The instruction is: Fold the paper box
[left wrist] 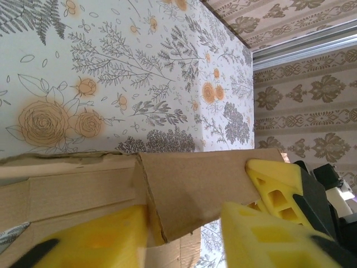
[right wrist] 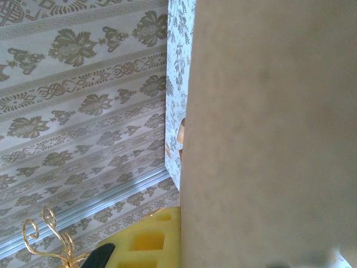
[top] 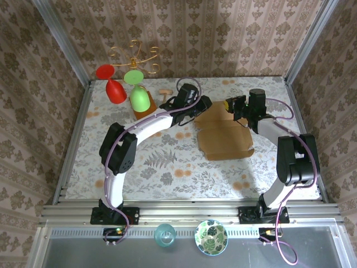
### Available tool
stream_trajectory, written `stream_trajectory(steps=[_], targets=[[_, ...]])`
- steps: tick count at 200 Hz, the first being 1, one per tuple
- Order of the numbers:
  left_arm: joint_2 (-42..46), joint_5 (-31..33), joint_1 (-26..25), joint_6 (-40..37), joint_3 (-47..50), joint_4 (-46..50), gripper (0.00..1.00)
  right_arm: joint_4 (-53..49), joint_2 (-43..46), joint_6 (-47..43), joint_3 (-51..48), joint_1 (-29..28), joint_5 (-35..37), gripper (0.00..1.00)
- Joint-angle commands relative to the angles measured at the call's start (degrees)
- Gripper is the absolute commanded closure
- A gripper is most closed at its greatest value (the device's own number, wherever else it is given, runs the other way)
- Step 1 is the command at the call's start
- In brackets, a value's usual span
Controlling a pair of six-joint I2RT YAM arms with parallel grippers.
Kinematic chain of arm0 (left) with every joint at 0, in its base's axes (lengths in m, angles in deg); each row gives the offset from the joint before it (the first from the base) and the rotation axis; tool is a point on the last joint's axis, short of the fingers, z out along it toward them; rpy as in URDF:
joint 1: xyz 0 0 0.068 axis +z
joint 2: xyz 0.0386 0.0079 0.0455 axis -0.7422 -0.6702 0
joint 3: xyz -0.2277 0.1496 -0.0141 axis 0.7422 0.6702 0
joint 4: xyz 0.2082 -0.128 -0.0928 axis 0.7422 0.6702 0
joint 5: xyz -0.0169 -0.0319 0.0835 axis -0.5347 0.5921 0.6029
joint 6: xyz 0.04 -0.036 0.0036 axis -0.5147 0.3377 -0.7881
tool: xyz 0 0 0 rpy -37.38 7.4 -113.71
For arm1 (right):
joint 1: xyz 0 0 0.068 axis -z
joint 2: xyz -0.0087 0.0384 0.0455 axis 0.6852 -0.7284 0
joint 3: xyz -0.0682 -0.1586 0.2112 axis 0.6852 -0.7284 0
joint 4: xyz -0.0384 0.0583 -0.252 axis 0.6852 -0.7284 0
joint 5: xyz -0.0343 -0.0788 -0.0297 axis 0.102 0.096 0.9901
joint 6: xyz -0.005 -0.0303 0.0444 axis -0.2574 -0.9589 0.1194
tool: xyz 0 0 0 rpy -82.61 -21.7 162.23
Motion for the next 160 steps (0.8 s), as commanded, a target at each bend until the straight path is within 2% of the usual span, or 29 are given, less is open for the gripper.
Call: stream_trajectory(steps=[1,21,47,76,106,160], targets=[[5.3,1.0,-0.3,-3.3,0.8,1.0,0.50,-0.2,-0.7,0.3,-0.5,1.6,-1.6,1.00],[12.0,2.8,-0.5,-4.7,7.9,1.3,0.47,-2.6,0.0,-0.3,0.2,2.7,-2.2,1.00],[20.2,4.0,-0.3,-3.8,20.7,0.0,0.57,-6.5,0.3,-1.4,1.9,3.3,-2.4,1.00],[21.9,2.9,0.2,-1.6,31.7,-6.2,0.61,-7.4,-1.0,-1.0,2.7,3.3,-2.5,1.00],[18.3,1.7,0.9,-2.5,32.4,-10.3,0.58,-8.4,-1.9,-2.8,3.7,3.9,-3.0,1.00],[14.6,1.9,2.6,-7.4,29.2,-11.4,0.72,-1.3,0.5,-9.6,-0.9,5.3,-6.9,1.00]])
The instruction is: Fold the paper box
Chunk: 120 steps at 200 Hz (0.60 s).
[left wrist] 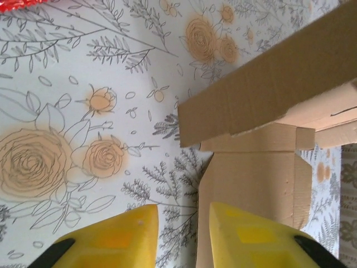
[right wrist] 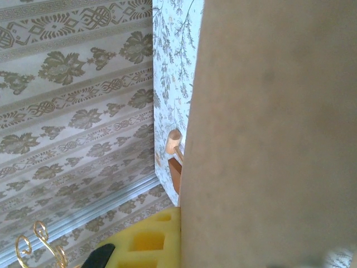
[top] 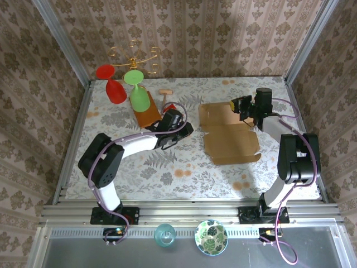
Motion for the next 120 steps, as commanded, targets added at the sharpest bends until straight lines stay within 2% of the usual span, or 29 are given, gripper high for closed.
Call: stream_trajectory(steps=[1,29,66,100,120], targets=[[0.0,-0.3,1.5,-3.7,-2.9,-3.3,0.72,4.6,1.4,-4.9,-2.8,1.1,-3.8,1.00],[0.4,-0.7,2.5,-7.5,-2.9,-2.6,0.76,12.2,0.3,-7.3,-5.4,1.4,-8.4,1.00],[1.2,-1.0,2.9,-15.9,-2.3,-1.5,0.78,23.3,-2.8,-5.2,-6.0,1.1,-13.5,1.00],[2.0,-1.3,2.5,-24.5,1.7,-7.3,0.78,26.1,-4.1,-6.3,-6.1,0.6,-17.9,1.00],[2.4,-1.5,2.7,-27.6,4.6,-11.6,0.77,24.4,-5.6,-8.8,-5.9,0.3,-20.2,1.00]])
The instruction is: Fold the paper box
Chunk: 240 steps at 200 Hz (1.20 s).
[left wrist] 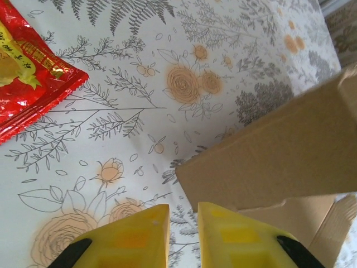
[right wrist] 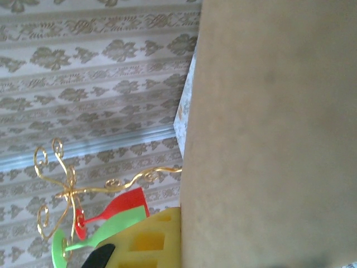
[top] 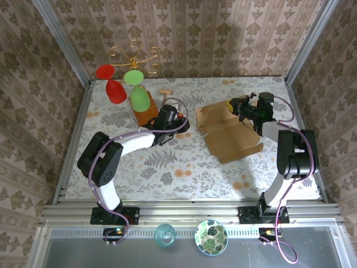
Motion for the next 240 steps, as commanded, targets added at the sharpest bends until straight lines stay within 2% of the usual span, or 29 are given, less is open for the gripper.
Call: stream_trajectory(steps=[1,47,77,113,177,240], targets=[[2.4,-1.1,-0.1,-8.1,3.4,-6.2,0.77,2.7,-2.2,-3.8,0.0,-0.6,-5.6,1.00],[2.0,-5.2,0.1,-16.4,5.8,-11.7,0.68,-3.1,-4.9,-8.3,1.9,-0.7,-8.2,1.00],[-0.2,-8.9,0.4,-24.2,3.5,-10.4,0.65,-7.4,-5.0,-10.8,3.1,-0.6,-8.5,1.00],[-3.6,-11.6,0.9,-29.9,-1.2,-6.5,0.65,-8.3,-5.6,-11.1,3.6,-0.6,-8.8,1.00],[-6.3,-15.8,0.4,-34.4,-5.0,-3.3,0.68,-9.9,-6.0,-11.9,4.5,-0.7,-9.5,1.00],[-7.5,-16.4,-1.2,-38.1,-7.5,0.1,0.71,-11.0,-6.4,-12.9,4.4,-0.7,-10.0,1.00]])
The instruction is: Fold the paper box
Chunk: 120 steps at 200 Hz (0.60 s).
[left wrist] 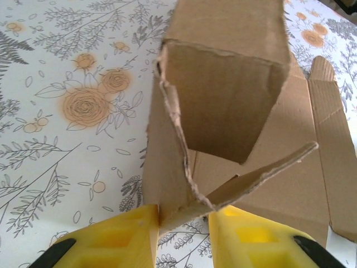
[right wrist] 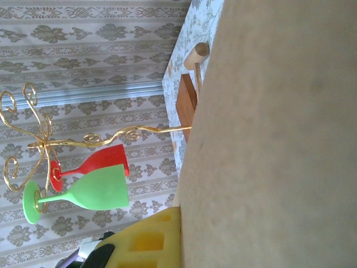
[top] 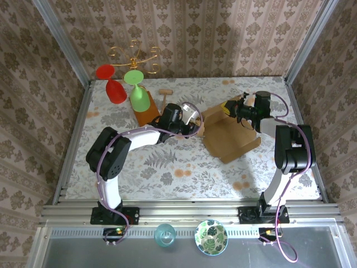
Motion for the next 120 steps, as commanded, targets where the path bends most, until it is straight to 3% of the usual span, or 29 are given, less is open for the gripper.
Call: stream_trajectory(steps=[1,75,120], targets=[[-1.2,-1.7,-0.5,-2.6,-1.8,1.6,0.71,-4.8,-2.2,-2.5,0.4,-0.2,-1.3,1.00],[-2.0,-0.3,-2.2,-0.3,-2.2,-0.4,0.71,-4.9,-2.4,-2.1,0.8,-0.3,-1.1,1.00],[-2.6,3.7,-2.9,5.4,-1.0,-5.3,0.61,-3.2,-2.2,-1.0,-0.2,-0.3,-1.0,1.00]])
